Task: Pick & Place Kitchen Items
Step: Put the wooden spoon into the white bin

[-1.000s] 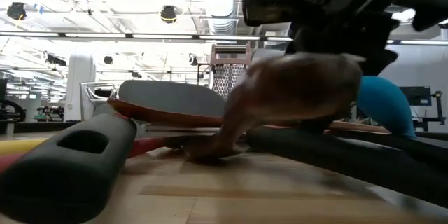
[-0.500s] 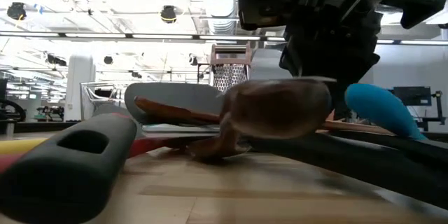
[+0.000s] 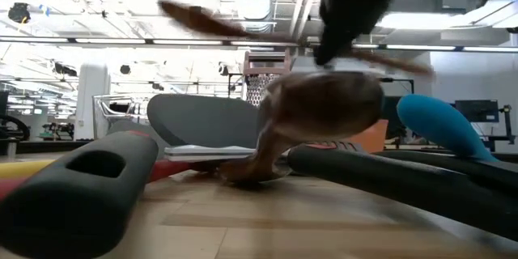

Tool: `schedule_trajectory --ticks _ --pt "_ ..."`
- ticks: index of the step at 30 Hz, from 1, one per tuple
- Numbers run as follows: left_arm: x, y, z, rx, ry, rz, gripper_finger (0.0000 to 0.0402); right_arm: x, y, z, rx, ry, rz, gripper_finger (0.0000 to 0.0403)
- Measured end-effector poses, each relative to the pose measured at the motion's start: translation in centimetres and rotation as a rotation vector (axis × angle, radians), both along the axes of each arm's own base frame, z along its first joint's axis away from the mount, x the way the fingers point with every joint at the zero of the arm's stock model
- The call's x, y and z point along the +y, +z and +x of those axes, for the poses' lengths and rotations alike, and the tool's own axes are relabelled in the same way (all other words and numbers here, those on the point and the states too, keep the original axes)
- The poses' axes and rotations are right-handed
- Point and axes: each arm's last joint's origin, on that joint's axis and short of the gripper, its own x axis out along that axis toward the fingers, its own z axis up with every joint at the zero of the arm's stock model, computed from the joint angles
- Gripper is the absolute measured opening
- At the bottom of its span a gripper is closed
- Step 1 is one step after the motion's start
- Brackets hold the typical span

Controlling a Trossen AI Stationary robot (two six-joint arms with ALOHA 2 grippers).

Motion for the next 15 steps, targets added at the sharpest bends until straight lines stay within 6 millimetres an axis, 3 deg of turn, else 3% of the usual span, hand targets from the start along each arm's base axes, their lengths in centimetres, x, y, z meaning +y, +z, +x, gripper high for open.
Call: schedule_trajectory --ticks 7,15 --pt "0.0 0.0 0.0 0.000 0.000 0.000 0.0004 -1.7 6.8 -2.4 -0.216 -0.067 -0.027 0.0031" --pt "0.0 0.0 0.0 0.000 -0.001 0.000 0.0004 -3.5 12.5 -5.6 -0.459 -0.201 -0.104 0.0031"
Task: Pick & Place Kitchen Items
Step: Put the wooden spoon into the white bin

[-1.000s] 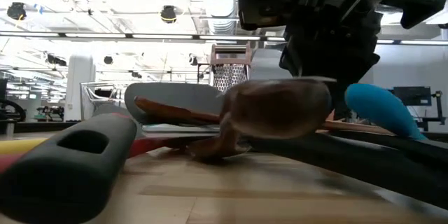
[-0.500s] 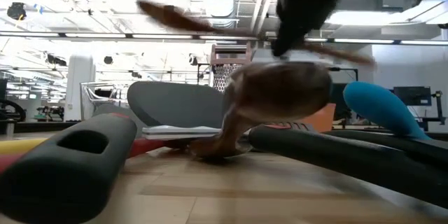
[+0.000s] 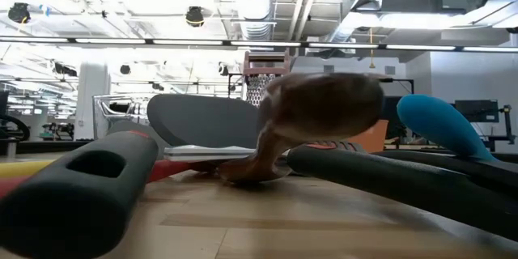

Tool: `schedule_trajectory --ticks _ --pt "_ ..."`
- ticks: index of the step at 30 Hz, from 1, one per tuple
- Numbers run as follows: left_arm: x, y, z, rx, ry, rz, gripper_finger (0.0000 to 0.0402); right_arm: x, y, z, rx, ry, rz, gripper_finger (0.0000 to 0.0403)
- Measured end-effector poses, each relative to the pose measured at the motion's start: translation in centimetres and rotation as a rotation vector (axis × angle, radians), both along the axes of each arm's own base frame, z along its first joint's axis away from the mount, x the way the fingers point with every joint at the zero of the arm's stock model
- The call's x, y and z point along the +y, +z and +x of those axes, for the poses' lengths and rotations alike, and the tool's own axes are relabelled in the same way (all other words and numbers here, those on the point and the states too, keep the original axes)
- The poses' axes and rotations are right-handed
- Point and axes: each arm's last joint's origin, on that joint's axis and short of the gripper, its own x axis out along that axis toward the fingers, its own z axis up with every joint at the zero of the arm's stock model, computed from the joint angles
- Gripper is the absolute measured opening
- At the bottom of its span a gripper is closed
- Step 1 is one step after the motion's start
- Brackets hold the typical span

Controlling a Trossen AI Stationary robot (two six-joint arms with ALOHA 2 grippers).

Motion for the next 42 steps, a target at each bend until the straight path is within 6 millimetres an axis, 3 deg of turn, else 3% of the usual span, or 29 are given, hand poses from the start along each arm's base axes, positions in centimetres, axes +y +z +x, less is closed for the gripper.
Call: schedule_trajectory --ticks 7,25,32,42 --pt "0.0 0.0 0.0 0.000 0.000 0.000 0.0004 -0.9 1.8 -1.2 -0.091 -0.093 -0.049 0.0031" --pt "0.4 0.1 0.1 -0.006 0.123 -0.002 0.0004 -1.8 0.6 -2.1 0.068 -0.097 -0.154 0.0031" --pt "0.6 0.1 0.1 -0.007 0.205 -0.002 0.0004 -3.1 0.5 -1.7 0.128 -0.074 -0.229 0.0031" --pt "1.0 0.1 0.3 -0.008 0.279 0.003 0.0004 -5.6 0.8 -0.2 0.096 -0.136 -0.186 0.0031"
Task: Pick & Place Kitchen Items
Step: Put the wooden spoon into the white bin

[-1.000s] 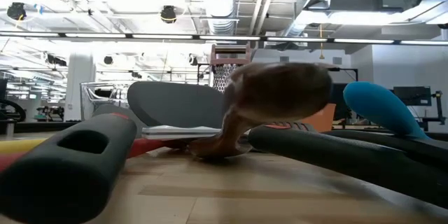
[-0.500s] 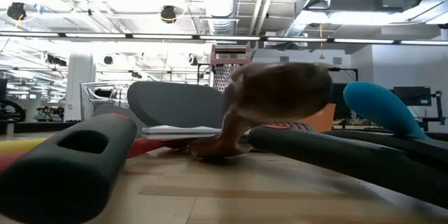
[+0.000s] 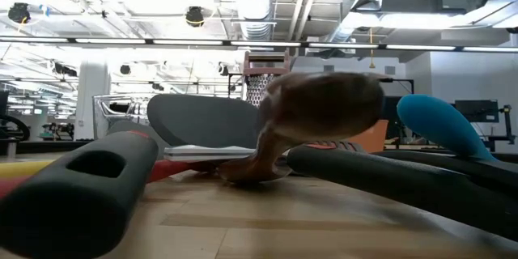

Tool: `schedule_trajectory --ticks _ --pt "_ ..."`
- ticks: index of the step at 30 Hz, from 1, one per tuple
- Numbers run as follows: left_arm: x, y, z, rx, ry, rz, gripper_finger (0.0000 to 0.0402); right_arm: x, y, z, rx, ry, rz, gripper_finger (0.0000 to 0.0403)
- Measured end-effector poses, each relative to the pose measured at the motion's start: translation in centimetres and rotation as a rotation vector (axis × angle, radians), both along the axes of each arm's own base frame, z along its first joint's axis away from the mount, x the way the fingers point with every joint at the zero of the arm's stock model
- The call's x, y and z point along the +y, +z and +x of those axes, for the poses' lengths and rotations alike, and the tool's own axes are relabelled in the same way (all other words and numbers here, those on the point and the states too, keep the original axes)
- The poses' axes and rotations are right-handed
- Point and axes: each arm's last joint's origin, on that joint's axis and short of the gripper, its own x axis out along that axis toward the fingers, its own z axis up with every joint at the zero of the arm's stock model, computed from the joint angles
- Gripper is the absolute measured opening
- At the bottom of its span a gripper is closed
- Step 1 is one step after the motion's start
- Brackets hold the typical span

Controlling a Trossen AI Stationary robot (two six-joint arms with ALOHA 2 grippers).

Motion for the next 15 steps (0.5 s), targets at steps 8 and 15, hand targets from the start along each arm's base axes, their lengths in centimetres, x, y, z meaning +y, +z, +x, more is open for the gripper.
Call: schedule_trajectory --ticks 8,15 --pt "2.1 0.0 1.1 0.004 0.117 0.097 0.0013 -0.7 1.3 1.5 -0.129 0.030 -0.027 0.0031" --pt "4.9 0.1 2.3 0.010 0.178 0.178 0.0072 -0.5 2.0 1.9 -0.207 0.044 -0.023 0.0031"
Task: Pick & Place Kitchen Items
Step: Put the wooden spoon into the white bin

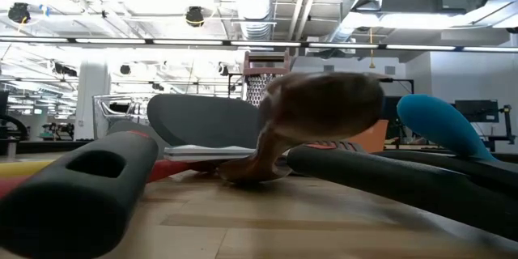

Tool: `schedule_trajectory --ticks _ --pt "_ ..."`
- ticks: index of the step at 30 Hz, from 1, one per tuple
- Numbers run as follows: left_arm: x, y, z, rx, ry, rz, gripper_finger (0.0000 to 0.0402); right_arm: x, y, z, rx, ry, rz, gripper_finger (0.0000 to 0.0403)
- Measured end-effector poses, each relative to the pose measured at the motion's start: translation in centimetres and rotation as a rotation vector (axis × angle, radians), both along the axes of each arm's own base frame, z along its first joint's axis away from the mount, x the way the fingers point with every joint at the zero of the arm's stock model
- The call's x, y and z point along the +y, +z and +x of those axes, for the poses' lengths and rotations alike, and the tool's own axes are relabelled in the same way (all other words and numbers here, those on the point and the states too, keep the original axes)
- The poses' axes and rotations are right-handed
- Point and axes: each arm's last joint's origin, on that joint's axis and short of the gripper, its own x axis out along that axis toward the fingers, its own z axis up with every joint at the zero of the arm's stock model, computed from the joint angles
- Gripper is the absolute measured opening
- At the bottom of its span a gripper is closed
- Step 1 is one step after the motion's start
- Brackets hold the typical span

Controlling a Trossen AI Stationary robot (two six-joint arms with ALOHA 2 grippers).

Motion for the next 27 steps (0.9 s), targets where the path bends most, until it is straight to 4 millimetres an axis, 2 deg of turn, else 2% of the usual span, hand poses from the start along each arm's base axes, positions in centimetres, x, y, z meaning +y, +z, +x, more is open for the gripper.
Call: schedule_trajectory --ticks 6,12,20,27 --pt "2.2 0.2 1.4 -0.048 -0.028 -0.009 0.0132 0.0 0.1 0.1 -0.015 0.000 0.005 0.0031" --pt "3.6 -0.6 4.4 -0.135 -0.109 -0.010 0.0176 0.0 0.1 0.1 -0.016 -0.001 0.006 0.0031" --pt "4.8 -1.8 7.1 -0.213 -0.070 -0.009 0.0206 0.2 0.1 0.0 -0.015 0.011 0.011 0.0031" --pt "4.7 -2.6 9.4 -0.218 -0.122 -0.003 0.0221 0.4 0.1 0.0 -0.015 0.021 0.014 0.0031"
